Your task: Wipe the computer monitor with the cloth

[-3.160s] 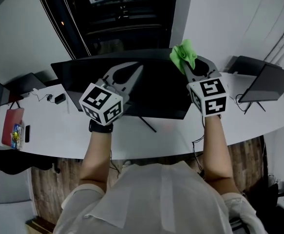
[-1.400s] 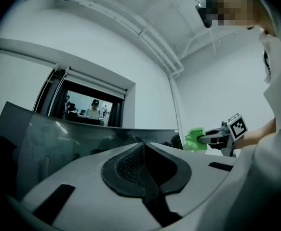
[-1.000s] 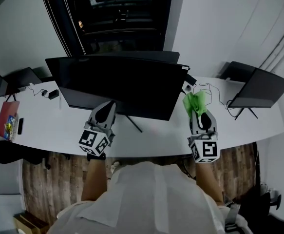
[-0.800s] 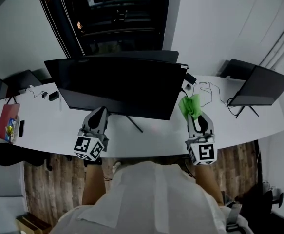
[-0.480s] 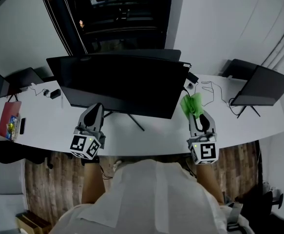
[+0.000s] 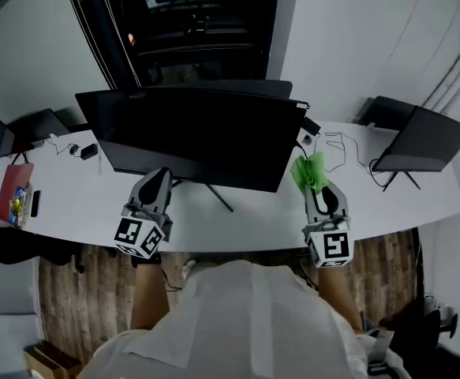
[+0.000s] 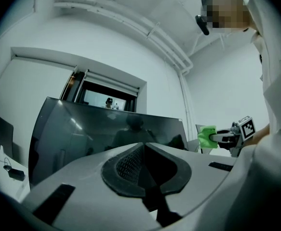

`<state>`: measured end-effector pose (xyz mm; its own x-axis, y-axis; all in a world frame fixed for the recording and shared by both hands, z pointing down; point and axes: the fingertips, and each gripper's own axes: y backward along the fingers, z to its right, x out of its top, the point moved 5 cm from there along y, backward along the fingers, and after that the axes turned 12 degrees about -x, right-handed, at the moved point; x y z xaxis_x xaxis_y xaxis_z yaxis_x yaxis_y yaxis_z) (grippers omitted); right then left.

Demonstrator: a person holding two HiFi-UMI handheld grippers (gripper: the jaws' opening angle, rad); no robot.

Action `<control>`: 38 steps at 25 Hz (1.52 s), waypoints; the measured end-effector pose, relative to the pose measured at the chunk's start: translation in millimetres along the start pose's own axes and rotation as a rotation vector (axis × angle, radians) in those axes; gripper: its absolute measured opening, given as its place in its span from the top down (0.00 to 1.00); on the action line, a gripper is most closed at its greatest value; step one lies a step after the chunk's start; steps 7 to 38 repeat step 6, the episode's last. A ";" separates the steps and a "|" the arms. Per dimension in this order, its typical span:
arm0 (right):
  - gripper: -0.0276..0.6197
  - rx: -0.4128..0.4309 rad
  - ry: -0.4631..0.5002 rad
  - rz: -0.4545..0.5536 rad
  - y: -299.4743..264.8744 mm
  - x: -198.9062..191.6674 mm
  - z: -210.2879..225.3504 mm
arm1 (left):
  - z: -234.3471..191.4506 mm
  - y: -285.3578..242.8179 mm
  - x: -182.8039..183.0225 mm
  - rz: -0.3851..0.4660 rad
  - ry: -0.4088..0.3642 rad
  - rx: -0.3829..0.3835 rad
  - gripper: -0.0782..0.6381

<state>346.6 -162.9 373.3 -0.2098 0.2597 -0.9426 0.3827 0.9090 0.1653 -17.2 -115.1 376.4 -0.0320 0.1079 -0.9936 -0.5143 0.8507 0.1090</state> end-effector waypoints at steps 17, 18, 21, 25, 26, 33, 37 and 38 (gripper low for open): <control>0.85 0.010 0.012 -0.042 1.3 -6.1 -3.6 | -0.2 3.1 -3.8 -0.012 0.004 0.002 0.86; 0.85 0.010 0.012 -0.042 1.3 -6.1 -3.6 | -0.2 3.1 -3.8 -0.012 0.004 0.002 0.86; 0.85 0.010 0.012 -0.042 1.3 -6.1 -3.6 | -0.2 3.1 -3.8 -0.012 0.004 0.002 0.86; 0.85 0.010 0.012 -0.042 1.3 -6.1 -3.6 | -0.2 3.1 -3.8 -0.012 0.004 0.002 0.86; 0.85 0.010 0.012 -0.042 1.3 -6.1 -3.6 | -0.2 3.1 -3.8 -0.012 0.004 0.002 0.86; 0.85 0.010 0.012 -0.042 1.3 -6.1 -3.6 | -0.2 3.1 -3.8 -0.012 0.004 0.002 0.86; 0.85 0.010 0.012 -0.042 1.3 -6.1 -3.6 | -0.2 3.1 -3.8 -0.012 0.004 0.002 0.86; 0.85 0.010 0.012 -0.042 1.3 -6.1 -3.6 | -0.2 3.1 -3.8 -0.012 0.004 0.002 0.86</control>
